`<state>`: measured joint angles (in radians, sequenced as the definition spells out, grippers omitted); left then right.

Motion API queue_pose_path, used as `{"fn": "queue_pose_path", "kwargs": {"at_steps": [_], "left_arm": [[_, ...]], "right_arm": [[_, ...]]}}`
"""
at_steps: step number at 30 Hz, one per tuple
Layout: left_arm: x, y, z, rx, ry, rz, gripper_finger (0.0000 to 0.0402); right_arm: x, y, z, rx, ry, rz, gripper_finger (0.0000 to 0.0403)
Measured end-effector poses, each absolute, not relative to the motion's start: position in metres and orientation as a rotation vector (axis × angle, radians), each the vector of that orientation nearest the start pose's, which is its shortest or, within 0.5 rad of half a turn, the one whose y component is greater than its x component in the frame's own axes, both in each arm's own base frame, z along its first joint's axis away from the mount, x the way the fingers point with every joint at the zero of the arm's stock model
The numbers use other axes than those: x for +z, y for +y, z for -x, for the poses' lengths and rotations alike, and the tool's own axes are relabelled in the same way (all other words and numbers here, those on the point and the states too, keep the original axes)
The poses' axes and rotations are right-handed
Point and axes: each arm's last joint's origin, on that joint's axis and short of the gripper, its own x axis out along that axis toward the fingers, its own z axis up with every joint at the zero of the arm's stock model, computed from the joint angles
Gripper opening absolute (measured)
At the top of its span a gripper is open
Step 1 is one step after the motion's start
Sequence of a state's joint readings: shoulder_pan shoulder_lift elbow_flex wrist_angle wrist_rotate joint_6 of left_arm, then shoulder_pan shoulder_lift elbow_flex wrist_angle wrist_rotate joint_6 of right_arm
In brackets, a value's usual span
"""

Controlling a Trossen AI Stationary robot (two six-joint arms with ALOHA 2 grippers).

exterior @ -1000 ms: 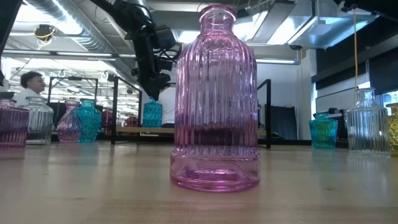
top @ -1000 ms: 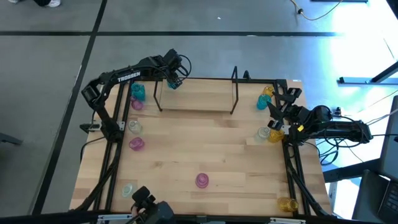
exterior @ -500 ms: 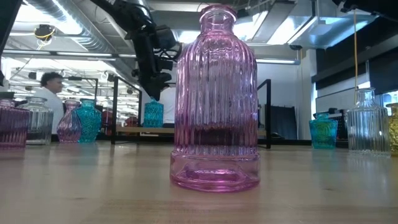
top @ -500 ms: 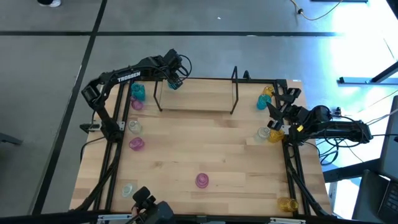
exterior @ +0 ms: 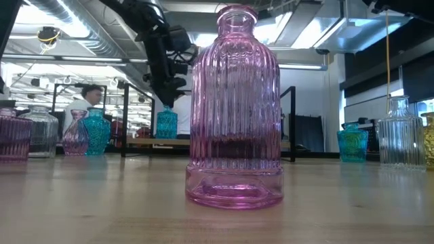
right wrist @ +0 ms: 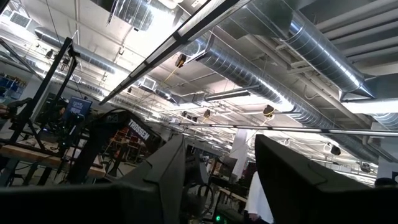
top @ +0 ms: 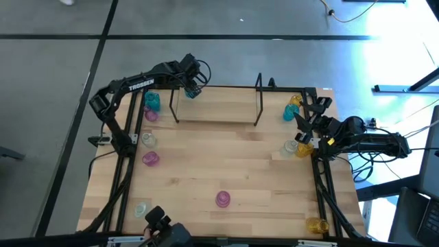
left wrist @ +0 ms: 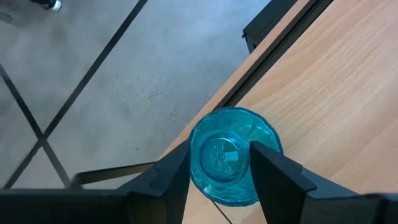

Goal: Sort vases onto shelf
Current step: Put the middle blue vase on the shelf, then put the left blue vase on the shelf aligned with the other blue vase

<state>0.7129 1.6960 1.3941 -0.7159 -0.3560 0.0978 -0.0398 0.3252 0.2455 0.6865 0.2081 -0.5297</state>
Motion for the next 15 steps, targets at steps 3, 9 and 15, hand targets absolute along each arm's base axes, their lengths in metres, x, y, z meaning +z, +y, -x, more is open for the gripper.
{"fn": "queue_pose_path", "kwargs": {"at_steps": [3, 9, 15], "left_arm": [[0.277, 0.235, -0.26, 0.92, 1.069, 0.097, 0.0156], [0.283, 0.232, -0.258, 0.926, 1.063, 0.072, 0.0156], [0.285, 0.223, -0.263, 0.878, 1.084, 0.017, 0.0156]], "right_arm": [[0.283, -0.01, -0.097, -0.394, -0.527, 0.46, 0.0179], [0.283, -0.01, -0.097, -0.394, -0.527, 0.459, 0.0179], [0.283, -0.01, -0.097, -0.394, -0.527, 0.46, 0.0179]]}}
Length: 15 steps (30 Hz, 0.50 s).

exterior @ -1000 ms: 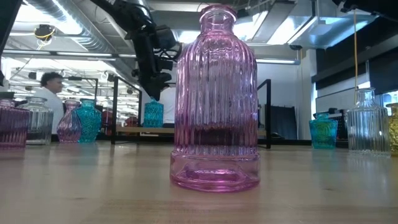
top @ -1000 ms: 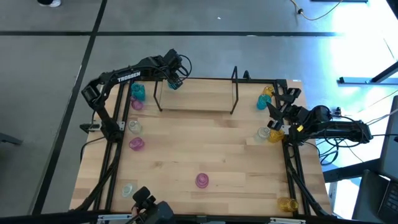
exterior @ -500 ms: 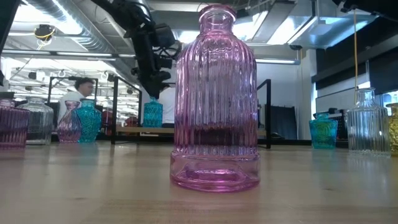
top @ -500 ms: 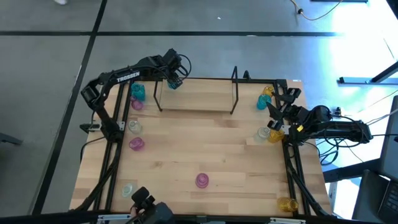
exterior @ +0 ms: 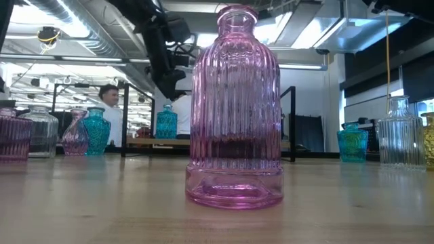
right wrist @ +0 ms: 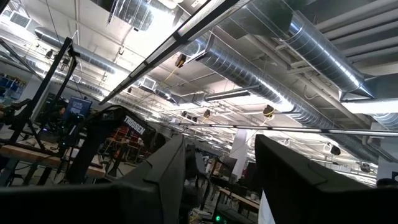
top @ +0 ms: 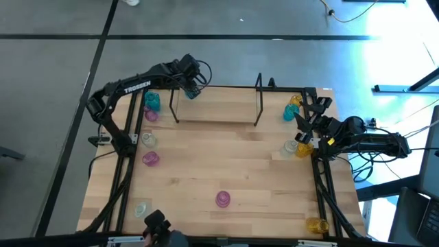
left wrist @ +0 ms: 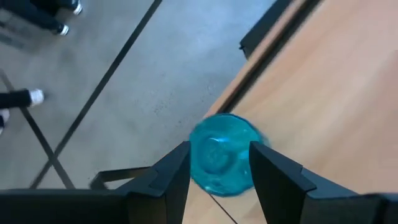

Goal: Sort vases onto shelf
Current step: Put the left blue vase on the shelf aligned with the other blue vase

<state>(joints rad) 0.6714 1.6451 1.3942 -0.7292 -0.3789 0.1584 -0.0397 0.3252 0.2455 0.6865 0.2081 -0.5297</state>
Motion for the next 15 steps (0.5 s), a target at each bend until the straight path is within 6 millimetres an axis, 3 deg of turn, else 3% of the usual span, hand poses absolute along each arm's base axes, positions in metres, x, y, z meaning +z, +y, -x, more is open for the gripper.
{"fn": "queue_pose_path", "kwargs": {"at_steps": [7, 15], "left_arm": [[0.322, 0.193, -0.256, 0.865, 0.969, -0.036, 0.0156], [0.362, 0.155, -0.212, 0.904, 0.903, 0.057, 0.0156]], "right_arm": [[0.283, -0.01, -0.097, -0.394, -0.528, 0.459, 0.0179], [0.283, -0.01, -0.097, -0.394, -0.527, 0.46, 0.0179]]}}
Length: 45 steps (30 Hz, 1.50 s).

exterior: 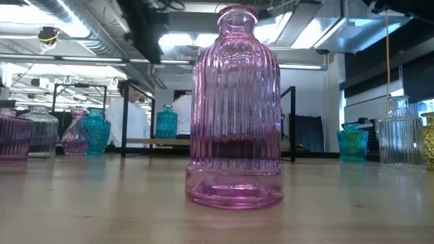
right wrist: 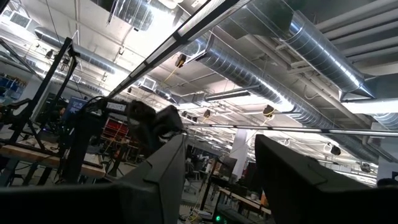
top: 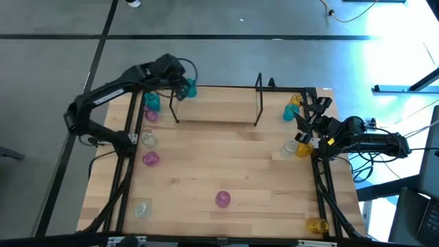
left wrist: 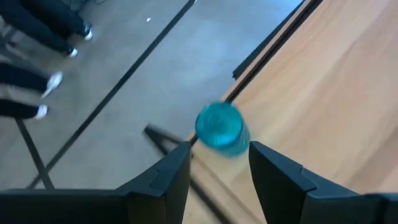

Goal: Sort vases onto shelf
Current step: Put the left blue vase on the shelf aligned with the other blue vase

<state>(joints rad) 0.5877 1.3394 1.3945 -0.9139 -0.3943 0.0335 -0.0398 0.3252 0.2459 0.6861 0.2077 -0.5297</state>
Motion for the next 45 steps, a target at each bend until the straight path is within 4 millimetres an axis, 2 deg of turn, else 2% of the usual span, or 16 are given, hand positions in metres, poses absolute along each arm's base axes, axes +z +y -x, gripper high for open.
{"fn": "queue_pose_path", "kwargs": {"at_steps": [5, 9, 16, 23, 34, 45], "left_arm": [[0.375, 0.138, -0.183, 0.962, 0.91, 0.12, 0.0156], [0.378, 0.13, -0.164, 1.01, 0.946, 0.177, 0.0156], [0.372, 0.132, -0.143, 1.081, 1.067, 0.272, 0.0156], [0.368, 0.141, -0.134, 1.121, 1.109, 0.35, 0.0156], [0.327, 0.157, -0.122, 1.08, 1.217, 0.461, 0.0156], [0.295, 0.166, -0.121, 1.042, 1.232, 0.455, 0.0156]], "right_arm": [[0.283, -0.01, -0.097, -0.394, -0.527, 0.46, 0.0179], [0.283, -0.01, -0.097, -0.394, -0.529, 0.459, 0.0179], [0.283, -0.01, -0.097, -0.394, -0.531, 0.459, 0.0179], [0.283, -0.01, -0.097, -0.395, -0.531, 0.459, 0.0179], [0.284, -0.01, -0.097, -0.395, -0.533, 0.459, 0.0179], [0.284, -0.01, -0.097, -0.396, -0.535, 0.458, 0.0179]]}}
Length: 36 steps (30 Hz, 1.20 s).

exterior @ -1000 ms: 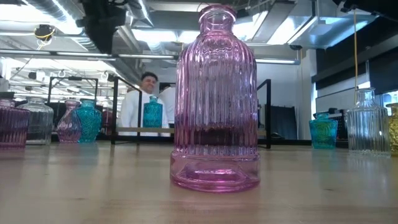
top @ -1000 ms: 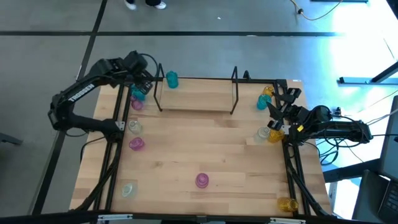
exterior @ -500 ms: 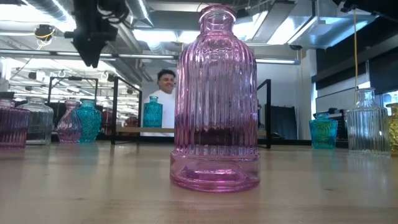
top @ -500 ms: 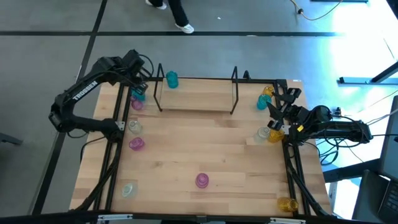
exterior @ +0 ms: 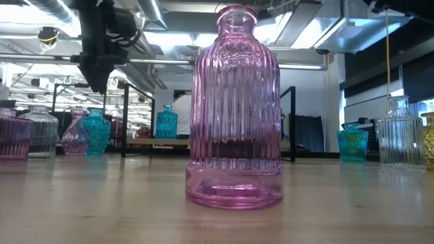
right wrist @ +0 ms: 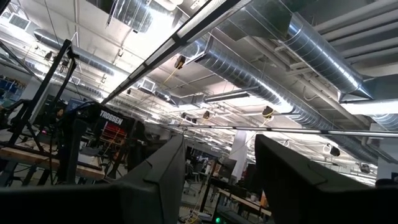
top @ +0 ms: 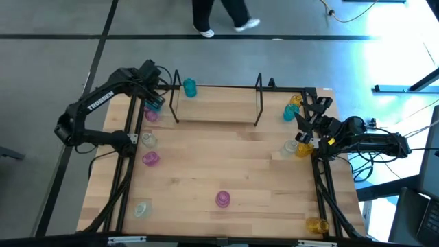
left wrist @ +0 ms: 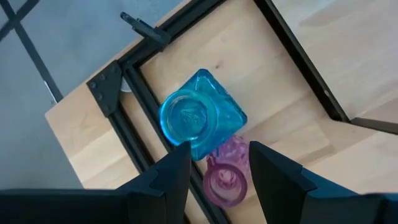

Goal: Sort vases onto shelf
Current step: Put the left blue vase on the shelf aligned with the other blue vase

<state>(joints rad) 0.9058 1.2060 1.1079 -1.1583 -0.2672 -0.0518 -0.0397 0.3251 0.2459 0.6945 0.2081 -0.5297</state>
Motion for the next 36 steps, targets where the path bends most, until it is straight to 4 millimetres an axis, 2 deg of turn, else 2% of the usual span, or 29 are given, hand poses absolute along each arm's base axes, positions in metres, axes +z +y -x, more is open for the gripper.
{"fn": "queue_pose_path", "kwargs": {"at_steps": [15, 23, 27, 36], "left_arm": [[0.266, 0.189, -0.136, 0.984, 1.4, 0.406, 0.0156], [0.263, 0.199, -0.128, 1.032, 1.409, 0.431, 0.0156], [0.262, 0.2, -0.129, 0.986, 1.379, 0.474, 0.0156], [0.262, 0.203, -0.126, 1.008, 1.374, 0.478, 0.0156]], "right_arm": [[0.284, -0.01, -0.097, -0.395, -0.535, 0.458, 0.0179], [0.284, -0.01, -0.097, -0.396, -0.534, 0.458, 0.0179], [0.284, -0.01, -0.097, -0.396, -0.534, 0.458, 0.0179], [0.284, -0.01, -0.097, -0.396, -0.534, 0.459, 0.0179]]}}
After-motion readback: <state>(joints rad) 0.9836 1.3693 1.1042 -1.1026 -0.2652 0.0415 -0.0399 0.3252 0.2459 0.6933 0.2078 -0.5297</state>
